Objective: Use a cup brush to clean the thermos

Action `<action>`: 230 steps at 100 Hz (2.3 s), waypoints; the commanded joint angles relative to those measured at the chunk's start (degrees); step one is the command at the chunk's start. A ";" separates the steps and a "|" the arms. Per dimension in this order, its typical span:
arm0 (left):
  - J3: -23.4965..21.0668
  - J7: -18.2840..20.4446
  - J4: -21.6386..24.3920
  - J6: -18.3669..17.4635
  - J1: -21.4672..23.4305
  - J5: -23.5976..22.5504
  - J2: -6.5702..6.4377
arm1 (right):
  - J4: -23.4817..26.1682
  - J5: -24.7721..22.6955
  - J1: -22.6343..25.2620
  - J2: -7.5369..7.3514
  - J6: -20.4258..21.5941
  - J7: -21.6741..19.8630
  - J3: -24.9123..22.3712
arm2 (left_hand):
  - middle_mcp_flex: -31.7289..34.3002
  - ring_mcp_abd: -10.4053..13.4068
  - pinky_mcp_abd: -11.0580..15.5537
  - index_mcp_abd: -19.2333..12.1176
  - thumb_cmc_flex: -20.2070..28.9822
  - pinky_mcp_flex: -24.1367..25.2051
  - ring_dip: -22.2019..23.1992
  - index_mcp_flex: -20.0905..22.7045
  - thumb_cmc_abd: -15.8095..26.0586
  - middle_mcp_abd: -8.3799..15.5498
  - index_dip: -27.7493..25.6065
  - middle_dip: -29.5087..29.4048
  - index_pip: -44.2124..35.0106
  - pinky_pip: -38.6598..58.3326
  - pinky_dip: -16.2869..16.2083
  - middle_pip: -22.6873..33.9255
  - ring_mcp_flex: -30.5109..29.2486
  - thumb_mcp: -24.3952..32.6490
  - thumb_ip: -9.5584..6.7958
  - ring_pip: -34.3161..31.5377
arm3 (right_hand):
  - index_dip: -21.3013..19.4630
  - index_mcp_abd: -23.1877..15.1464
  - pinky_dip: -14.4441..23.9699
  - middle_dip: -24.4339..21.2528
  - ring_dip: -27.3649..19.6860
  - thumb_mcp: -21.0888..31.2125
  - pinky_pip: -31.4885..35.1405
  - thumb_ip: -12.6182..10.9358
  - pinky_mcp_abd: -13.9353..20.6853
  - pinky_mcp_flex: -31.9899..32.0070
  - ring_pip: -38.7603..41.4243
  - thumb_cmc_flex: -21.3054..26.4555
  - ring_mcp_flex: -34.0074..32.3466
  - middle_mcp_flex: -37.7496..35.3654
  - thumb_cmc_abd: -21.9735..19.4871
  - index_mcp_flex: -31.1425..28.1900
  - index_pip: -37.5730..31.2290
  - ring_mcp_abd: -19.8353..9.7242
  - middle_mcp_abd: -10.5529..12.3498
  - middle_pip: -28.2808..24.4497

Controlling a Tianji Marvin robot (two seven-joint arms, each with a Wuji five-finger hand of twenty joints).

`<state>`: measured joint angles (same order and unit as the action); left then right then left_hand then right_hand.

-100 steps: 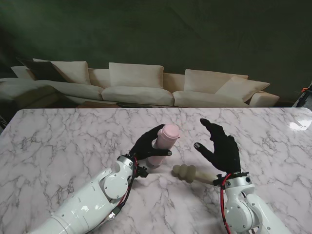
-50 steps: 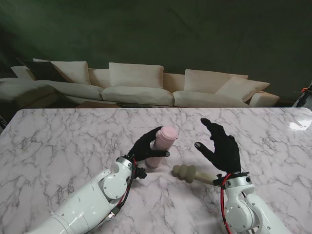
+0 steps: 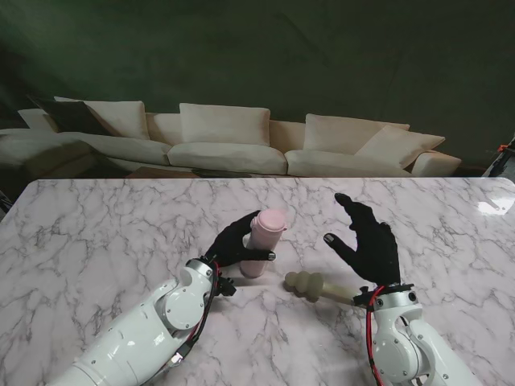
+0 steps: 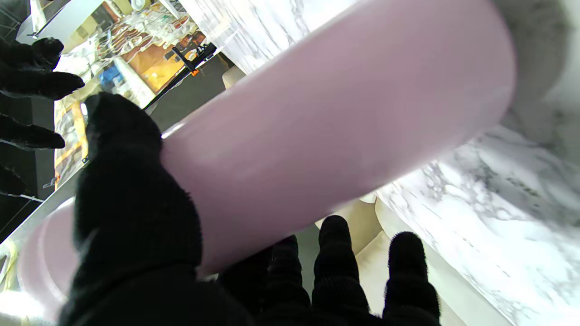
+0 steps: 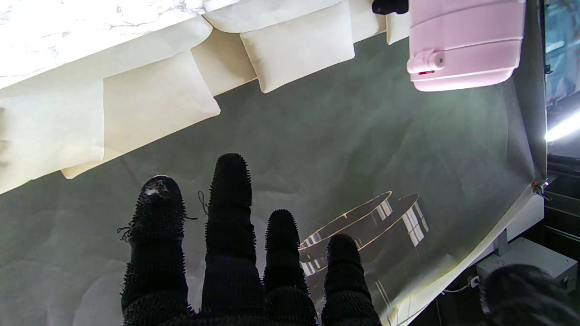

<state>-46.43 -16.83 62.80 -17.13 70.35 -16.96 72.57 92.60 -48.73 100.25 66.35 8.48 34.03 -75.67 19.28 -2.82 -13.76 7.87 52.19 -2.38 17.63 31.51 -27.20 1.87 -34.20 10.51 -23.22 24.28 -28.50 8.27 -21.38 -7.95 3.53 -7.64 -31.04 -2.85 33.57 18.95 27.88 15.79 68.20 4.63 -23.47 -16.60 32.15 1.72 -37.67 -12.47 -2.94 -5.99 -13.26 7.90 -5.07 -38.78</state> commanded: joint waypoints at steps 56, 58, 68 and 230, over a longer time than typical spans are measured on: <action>-1.80 4.60 1.58 5.52 1.60 -3.69 -2.54 | 0.15 0.43 0.43 0.21 0.41 -0.18 -0.23 | -1.95 1.10 1.68 -11.85 1.24 0.81 0.08 4.13 19.05 2.38 1.58 -0.64 0.11 0.98 -1.51 -0.45 1.48 6.51 -2.41 1.16 | -2.45 -0.92 1.23 -0.28 -0.88 -1.89 -1.15 -1.36 2.37 1.09 -0.91 1.43 1.57 2.50 -2.82 0.56 2.43 -1.30 0.52 -0.78; -1.81 4.58 1.56 5.62 1.62 -3.82 -2.57 | 0.15 0.46 0.43 0.22 0.41 -0.20 -0.23 | -1.95 1.12 1.60 -11.71 0.93 0.72 0.08 3.97 19.01 2.31 1.55 -0.63 0.45 1.01 -1.53 -0.48 1.50 6.56 -2.39 1.16 | -2.49 -0.92 1.24 -0.27 -0.87 -1.89 -1.16 -1.37 2.35 1.10 -0.90 1.47 1.59 2.47 -2.85 0.57 2.46 -1.33 0.54 -0.79; -1.91 4.48 1.56 5.99 1.73 -4.48 -2.71 | 0.13 0.52 0.44 0.22 0.39 -0.27 -0.22 | -1.44 0.82 1.25 -11.01 -1.13 0.53 0.22 4.38 18.19 2.19 1.70 -0.51 1.47 1.32 -1.75 -0.46 1.19 6.44 -2.35 0.99 | -2.66 -0.93 1.25 -0.28 -0.86 -1.96 -1.19 -1.37 2.30 1.13 -0.88 1.52 1.63 2.50 -2.86 0.51 2.54 -1.34 0.38 -0.79; -2.61 7.91 2.68 6.97 1.80 -8.31 -4.66 | -0.09 0.75 0.44 0.21 0.01 -0.61 -0.05 | -5.57 -1.54 -0.58 -9.15 -13.77 0.15 -0.09 -11.15 3.34 -3.17 14.45 -1.26 19.69 0.40 -2.79 -4.78 2.48 6.46 -1.48 1.66 | -4.02 -0.69 1.18 -0.36 -0.91 -2.96 -1.77 -1.50 2.22 1.73 -0.89 2.38 1.96 2.68 -3.21 0.24 3.65 -1.24 0.35 -0.70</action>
<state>-48.96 -10.03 65.17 -10.37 72.07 -25.17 68.17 92.55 -47.93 100.39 66.40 8.73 33.43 -75.72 16.31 -4.48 -13.95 1.10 40.02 -2.41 17.63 22.57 -22.91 -1.12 -20.69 9.87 -4.95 24.31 -29.85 4.97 -19.68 -2.67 3.53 -7.64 -33.94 -2.85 33.66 18.95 27.86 14.14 67.20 4.19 -22.94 -15.82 32.15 2.36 -37.56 -11.75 -3.60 -6.09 -11.13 7.89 -5.07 -38.79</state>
